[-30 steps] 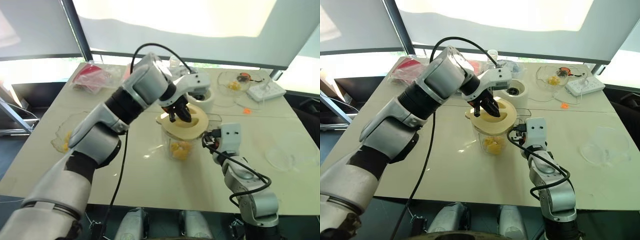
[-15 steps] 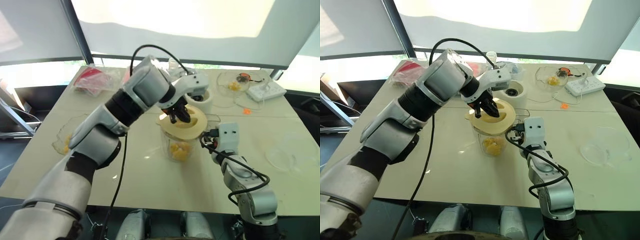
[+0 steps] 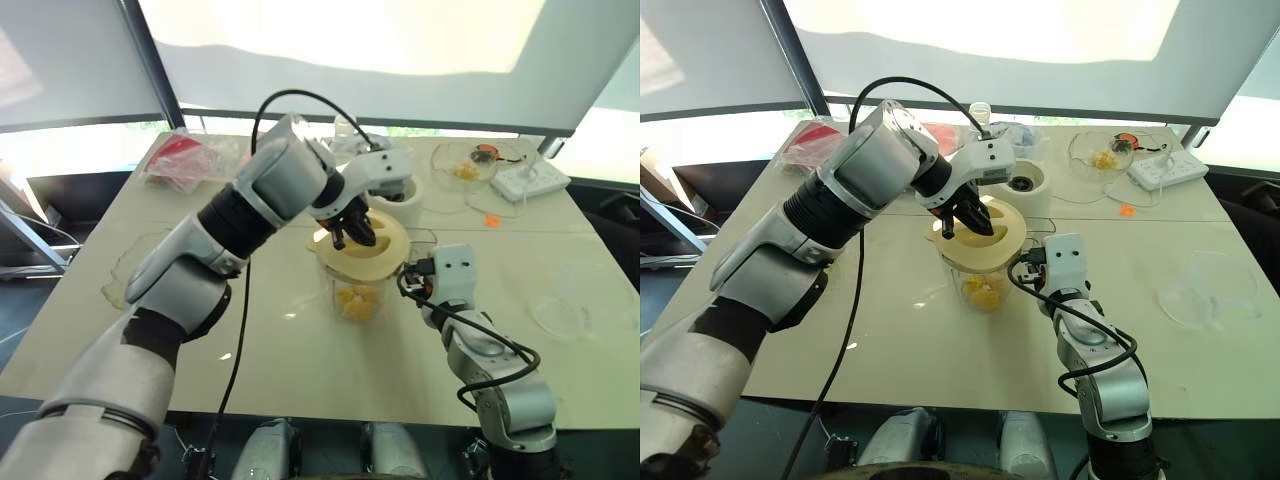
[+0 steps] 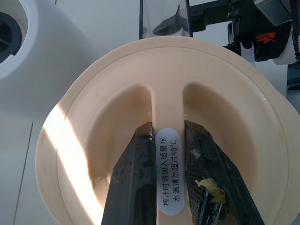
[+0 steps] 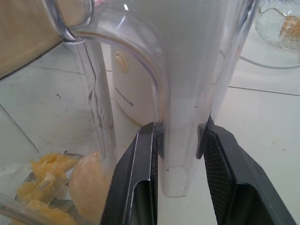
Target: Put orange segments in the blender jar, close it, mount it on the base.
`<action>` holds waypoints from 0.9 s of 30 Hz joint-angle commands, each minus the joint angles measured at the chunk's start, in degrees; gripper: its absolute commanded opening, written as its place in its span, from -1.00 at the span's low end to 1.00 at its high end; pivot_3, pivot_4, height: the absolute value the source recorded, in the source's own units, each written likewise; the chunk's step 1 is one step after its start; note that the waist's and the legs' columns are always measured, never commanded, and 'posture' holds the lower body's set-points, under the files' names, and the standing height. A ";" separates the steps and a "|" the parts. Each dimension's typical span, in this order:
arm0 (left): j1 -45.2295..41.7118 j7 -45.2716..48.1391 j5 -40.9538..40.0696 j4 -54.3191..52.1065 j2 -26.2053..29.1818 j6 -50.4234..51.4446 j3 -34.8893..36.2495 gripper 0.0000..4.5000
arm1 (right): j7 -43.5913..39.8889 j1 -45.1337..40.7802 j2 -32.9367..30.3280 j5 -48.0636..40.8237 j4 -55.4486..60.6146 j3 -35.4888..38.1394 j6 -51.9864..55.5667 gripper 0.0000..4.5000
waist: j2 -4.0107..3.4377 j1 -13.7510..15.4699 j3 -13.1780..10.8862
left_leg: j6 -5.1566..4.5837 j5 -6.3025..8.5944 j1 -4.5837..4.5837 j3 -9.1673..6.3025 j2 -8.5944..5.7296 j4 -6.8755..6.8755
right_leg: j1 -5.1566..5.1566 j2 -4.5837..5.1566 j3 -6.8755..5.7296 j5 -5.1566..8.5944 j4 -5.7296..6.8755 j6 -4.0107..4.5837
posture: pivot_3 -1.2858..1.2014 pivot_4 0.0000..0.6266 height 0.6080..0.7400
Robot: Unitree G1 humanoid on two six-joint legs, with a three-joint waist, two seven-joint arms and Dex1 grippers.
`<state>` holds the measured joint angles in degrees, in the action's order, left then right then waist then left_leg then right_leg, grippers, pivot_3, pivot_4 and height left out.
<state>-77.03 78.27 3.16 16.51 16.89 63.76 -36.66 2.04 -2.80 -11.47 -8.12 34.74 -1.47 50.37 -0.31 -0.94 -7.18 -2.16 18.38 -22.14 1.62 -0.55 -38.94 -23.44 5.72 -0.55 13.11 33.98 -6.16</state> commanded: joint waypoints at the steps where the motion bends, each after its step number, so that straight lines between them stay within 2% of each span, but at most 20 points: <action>1: 7.08 -3.63 4.97 5.17 3.79 2.81 -12.51 -0.89 | 0.95 -1.59 -1.21 2.59 5.62 2.26 -1.97 -0.63 | 0.00 -0.01 0.00 | 0.02 0.01 0.00 0.00 0.00 0.02 | -0.01 0.00 0.00 0.00 0.00 0.00 | 0.03 -0.52 1.00; 4: 7.33 -3.66 4.98 4.80 4.12 1.90 -12.53 -0.89 | 0.80 -1.62 -1.29 2.61 5.38 2.11 -2.16 -0.63 | -0.01 -0.06 -0.01 | 0.03 0.02 -0.01 -0.01 0.00 0.05 | -0.04 -0.01 0.00 0.01 0.00 0.00 | 0.03 -0.52 1.00; 5: 7.33 -3.57 4.89 4.64 4.24 1.75 -12.52 -0.45 | 0.73 -1.62 -1.36 2.62 5.29 2.12 -2.23 -0.63 | -0.04 -0.06 -0.02 | 0.03 0.02 -0.01 -0.01 0.00 0.06 | -0.05 -0.01 0.00 0.01 0.00 0.00 | 0.03 -0.52 1.00; 6: 7.33 -3.49 4.76 4.43 4.36 1.52 -12.47 -0.32 | 0.65 -1.63 -1.43 2.63 5.17 2.13 -2.31 -0.63 | -0.06 -0.05 -0.03 | 0.03 0.02 0.00 -0.01 0.00 0.07 | -0.05 -0.01 0.00 0.01 -0.01 0.00 | 0.03 -0.52 1.00; 7: 7.35 -3.64 4.72 4.07 4.49 0.72 -12.07 -0.06 | 0.53 -1.65 -1.54 2.62 5.01 2.15 -2.44 -0.63 | -0.08 -0.04 -0.04 | 0.04 0.02 -0.02 -0.01 0.00 0.10 | -0.06 0.00 0.00 0.02 -0.01 -0.01 | 0.03 -0.52 1.00; 10: 7.24 -3.88 4.65 2.46 5.01 -3.87 -10.26 0.52 | 0.07 -1.14 -2.10 2.61 4.87 2.19 -2.97 -0.63 | -0.09 0.28 -0.04 | 0.04 0.02 0.00 -0.01 0.00 0.17 | -0.08 0.00 -0.01 0.03 -0.05 -0.02 | 0.03 -0.52 1.00; 12: 6.41 -4.22 4.35 2.02 5.05 -8.15 -8.01 0.52 | -0.14 -0.63 -2.39 2.56 4.82 2.38 -3.44 -0.63 | -0.11 0.37 -0.05 | 0.04 0.02 -0.05 -0.01 0.00 0.24 | -0.08 0.06 -0.03 0.06 -0.11 -0.04 | 0.03 -0.52 1.00; 18: 2.05 0.34 -0.60 -3.18 6.03 -10.67 -1.14 0.52 | -0.69 0.98 -2.69 2.57 4.64 3.03 -4.58 -0.63 | -0.44 0.36 -0.47 | -0.10 -0.10 -0.38 0.04 -0.01 0.31 | -0.21 0.15 -0.15 0.04 -0.52 -0.02 | 0.03 -0.52 1.00; 20: 0.38 4.57 -5.55 -6.21 6.86 -8.96 2.71 0.52 | -0.83 1.32 -2.55 2.61 4.25 2.95 -5.08 -0.63 | -0.33 0.34 -0.65 | -0.10 -0.13 -0.90 0.09 -0.01 0.32 | -0.75 0.16 -0.16 0.04 -0.52 -0.02 | 0.03 -0.52 1.00; 23: -1.39 10.94 -14.27 -7.64 7.75 -7.23 9.25 0.52 | -1.06 1.58 -2.39 2.61 3.60 2.93 -5.75 -0.63 | -0.27 0.36 -0.99 | 0.50 -0.52 -2.24 0.13 -0.09 0.11 | -1.94 0.20 -0.14 -0.02 0.13 -0.02 | 0.03 -0.52 1.00; 24: -1.94 12.47 -15.76 -7.30 8.50 -6.85 9.88 0.52 | -1.10 1.58 -2.34 2.60 3.46 2.90 -5.87 -0.63 | -0.23 0.34 -1.23 | 0.89 -0.76 -2.46 0.12 -0.10 0.05 | -2.16 0.15 -0.15 -0.04 0.20 -0.06 | 0.03 -0.52 1.00; 27: -3.65 11.78 -16.50 -3.27 9.22 -7.92 11.35 0.52 | -1.30 1.54 -2.31 2.57 3.25 2.92 -5.91 -0.63 | -0.18 0.34 -1.86 | 1.01 -0.85 -2.46 0.10 -0.12 0.06 | -2.14 -0.17 -0.23 -0.08 0.18 -0.17 | 0.03 -0.52 1.00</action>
<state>-78.35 89.69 -12.12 12.67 25.71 56.65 -27.66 0.00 -1.34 -13.12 -7.57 38.12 -0.25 44.49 -0.48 -0.60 -9.04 -1.26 17.57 -24.56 1.71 -0.67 -38.90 -25.53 5.46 -0.82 13.05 34.17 -6.35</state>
